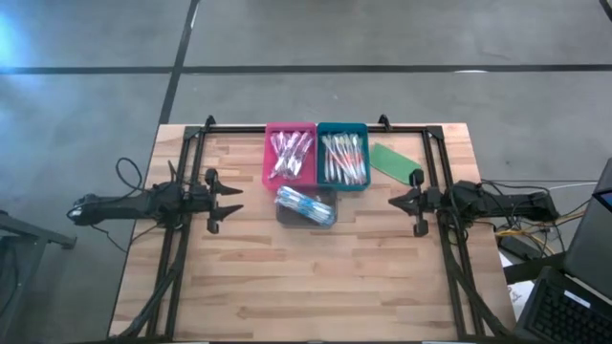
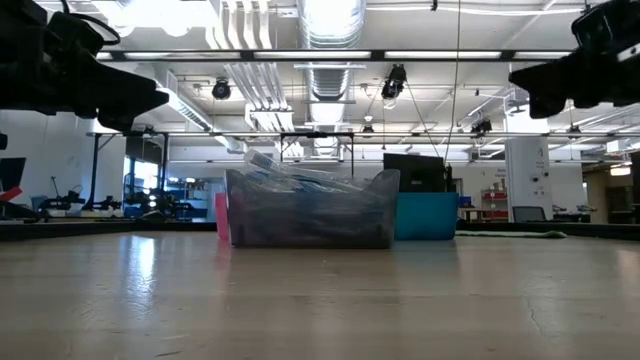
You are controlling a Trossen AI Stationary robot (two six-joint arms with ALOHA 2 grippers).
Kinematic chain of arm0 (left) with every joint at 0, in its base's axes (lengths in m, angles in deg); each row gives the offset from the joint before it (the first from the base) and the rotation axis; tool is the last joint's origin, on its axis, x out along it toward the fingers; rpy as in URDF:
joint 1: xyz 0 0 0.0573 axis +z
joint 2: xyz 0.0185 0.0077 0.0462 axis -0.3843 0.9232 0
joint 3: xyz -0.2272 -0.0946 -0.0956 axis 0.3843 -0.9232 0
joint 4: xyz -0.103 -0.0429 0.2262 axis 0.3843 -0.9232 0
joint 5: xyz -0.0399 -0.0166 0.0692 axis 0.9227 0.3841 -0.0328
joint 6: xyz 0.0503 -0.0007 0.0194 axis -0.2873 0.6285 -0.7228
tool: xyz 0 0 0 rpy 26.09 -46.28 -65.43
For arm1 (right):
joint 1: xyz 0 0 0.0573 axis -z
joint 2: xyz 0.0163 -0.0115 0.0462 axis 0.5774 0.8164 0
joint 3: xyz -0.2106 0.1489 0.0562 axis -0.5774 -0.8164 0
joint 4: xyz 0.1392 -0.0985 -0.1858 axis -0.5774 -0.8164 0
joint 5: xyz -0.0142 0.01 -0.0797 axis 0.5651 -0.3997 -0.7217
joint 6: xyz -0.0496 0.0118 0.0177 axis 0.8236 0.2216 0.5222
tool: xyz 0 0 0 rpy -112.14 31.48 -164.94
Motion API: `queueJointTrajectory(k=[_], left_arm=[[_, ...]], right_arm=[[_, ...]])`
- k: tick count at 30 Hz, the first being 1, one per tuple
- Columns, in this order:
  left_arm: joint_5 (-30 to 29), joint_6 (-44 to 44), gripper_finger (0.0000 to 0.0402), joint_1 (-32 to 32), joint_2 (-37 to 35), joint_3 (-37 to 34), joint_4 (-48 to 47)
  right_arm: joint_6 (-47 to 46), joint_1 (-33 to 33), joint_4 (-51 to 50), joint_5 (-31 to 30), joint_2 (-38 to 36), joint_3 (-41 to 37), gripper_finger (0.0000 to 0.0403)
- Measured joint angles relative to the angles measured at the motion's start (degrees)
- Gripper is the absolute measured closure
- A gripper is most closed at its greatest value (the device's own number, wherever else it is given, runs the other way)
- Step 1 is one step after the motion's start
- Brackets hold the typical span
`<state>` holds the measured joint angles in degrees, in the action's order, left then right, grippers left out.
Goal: Pick & Place Toothbrushes
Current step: Return to home position
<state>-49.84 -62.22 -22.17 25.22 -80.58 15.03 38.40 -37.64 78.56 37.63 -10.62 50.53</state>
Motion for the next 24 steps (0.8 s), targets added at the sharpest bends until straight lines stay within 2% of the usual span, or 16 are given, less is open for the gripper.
queueJointTrajectory(k=[5,10,24], left_arm=[[-0.07,0.00,0.0188,0.00,0.04,-0.15,1.25],[-0.24,0.00,0.0188,0.00,0.24,-0.15,1.35],[-0.35,0.00,0.0188,0.00,0.35,-0.15,1.55]], right_arm=[[-1.45,0.20,-5.78,-0.94,-1.21,0.13,0.0394],[0.67,1.47,-6.30,-1.34,-1.65,0.35,0.0394],[-1.33,2.01,-6.17,-2.75,-0.35,0.37,0.0394]])
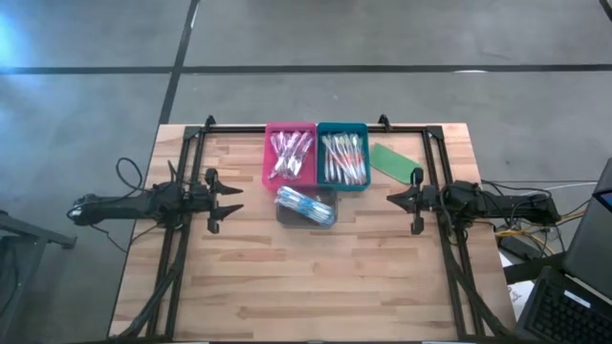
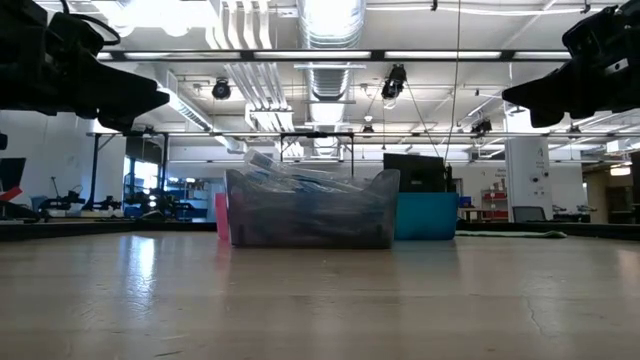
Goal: Pick & Place Toothbrushes
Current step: Return to home position
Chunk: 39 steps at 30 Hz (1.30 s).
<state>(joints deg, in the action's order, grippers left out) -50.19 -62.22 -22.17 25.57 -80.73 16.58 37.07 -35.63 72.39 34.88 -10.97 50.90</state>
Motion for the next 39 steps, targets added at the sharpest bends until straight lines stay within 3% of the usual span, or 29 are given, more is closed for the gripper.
queueJointTrajectory(k=[8,20,26,39], left_arm=[[-0.02,0.00,0.0188,0.00,0.00,0.00,0.10],[0.00,0.00,0.0188,0.00,0.00,0.00,0.23],[0.02,-0.02,0.0188,0.00,0.00,0.00,0.25],[0.02,0.00,0.0188,-0.01,0.00,0.00,0.25]], right_arm=[[3.27,0.00,0.00,0.08,-0.07,0.02,0.0394],[-5.53,0.02,0.21,2.58,-1.32,0.14,0.0394],[6.76,0.02,-0.22,3.17,-0.74,0.22,0.0394],[3.28,0.00,-0.26,3.17,0.02,0.09,0.0394]])
